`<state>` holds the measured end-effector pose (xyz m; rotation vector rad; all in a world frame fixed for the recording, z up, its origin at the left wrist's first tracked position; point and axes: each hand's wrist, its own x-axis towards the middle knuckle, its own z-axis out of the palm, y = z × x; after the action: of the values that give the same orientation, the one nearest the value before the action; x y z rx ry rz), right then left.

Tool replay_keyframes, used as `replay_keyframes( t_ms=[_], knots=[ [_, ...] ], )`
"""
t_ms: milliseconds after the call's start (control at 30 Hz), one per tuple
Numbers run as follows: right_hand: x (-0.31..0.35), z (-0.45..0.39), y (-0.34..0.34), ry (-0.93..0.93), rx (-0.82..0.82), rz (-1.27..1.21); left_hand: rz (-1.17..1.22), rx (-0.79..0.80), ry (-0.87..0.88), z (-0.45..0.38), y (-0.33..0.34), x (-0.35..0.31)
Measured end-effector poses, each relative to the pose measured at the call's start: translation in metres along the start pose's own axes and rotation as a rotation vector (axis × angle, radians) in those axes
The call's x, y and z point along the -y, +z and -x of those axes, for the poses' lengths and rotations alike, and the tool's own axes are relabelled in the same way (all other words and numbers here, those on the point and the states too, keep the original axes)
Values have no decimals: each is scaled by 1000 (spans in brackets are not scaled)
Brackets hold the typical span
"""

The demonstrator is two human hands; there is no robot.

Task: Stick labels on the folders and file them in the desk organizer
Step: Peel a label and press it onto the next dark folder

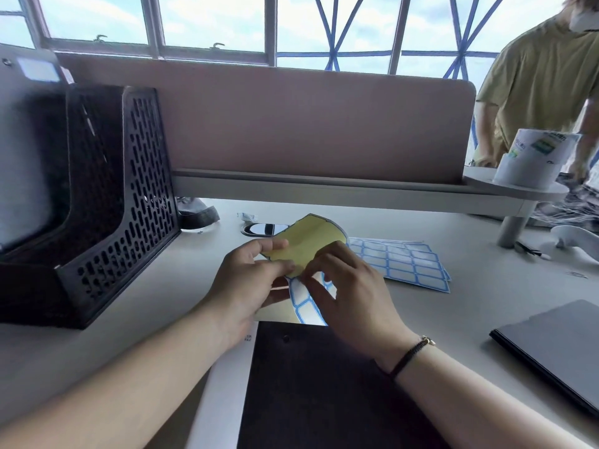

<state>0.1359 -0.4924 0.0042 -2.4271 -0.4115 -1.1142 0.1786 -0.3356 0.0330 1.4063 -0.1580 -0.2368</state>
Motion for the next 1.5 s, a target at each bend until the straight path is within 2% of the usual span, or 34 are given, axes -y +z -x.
replay_keyframes(
  t_ms=[467,633,800,1033,1133,1200,1267,1333,1400,1500],
  knots=[
    [2,3,1,21,40,-20,-57,-198,66,-10,-9,3],
    [0,1,3,83,27,-88,-101,-275,114,-10,-13,1],
    [3,-1,0,200,-19,-168,-110,-343,115,-15,-21,2],
    [4,-4,-3,517,14,-389,-144,-415,24,-27,-35,6],
    [1,-7,-2,596,-26,-470,-311,-399,9,-32,-42,7],
    [0,-9,-2,669,-35,-530,-674,-387,79,-28,-43,3],
    [-3,-10,-2,745,-27,-578,-1108,-418,221,-19,-40,-2],
    [-4,-11,-3,797,-20,-617,-1263,-426,380,-9,-34,-5],
    [-3,-11,-5,830,-17,-631,-1112,-297,459,-2,-24,-5],
    [0,-10,-12,862,-8,-624,-645,-38,397,5,-5,-8]
  ],
)
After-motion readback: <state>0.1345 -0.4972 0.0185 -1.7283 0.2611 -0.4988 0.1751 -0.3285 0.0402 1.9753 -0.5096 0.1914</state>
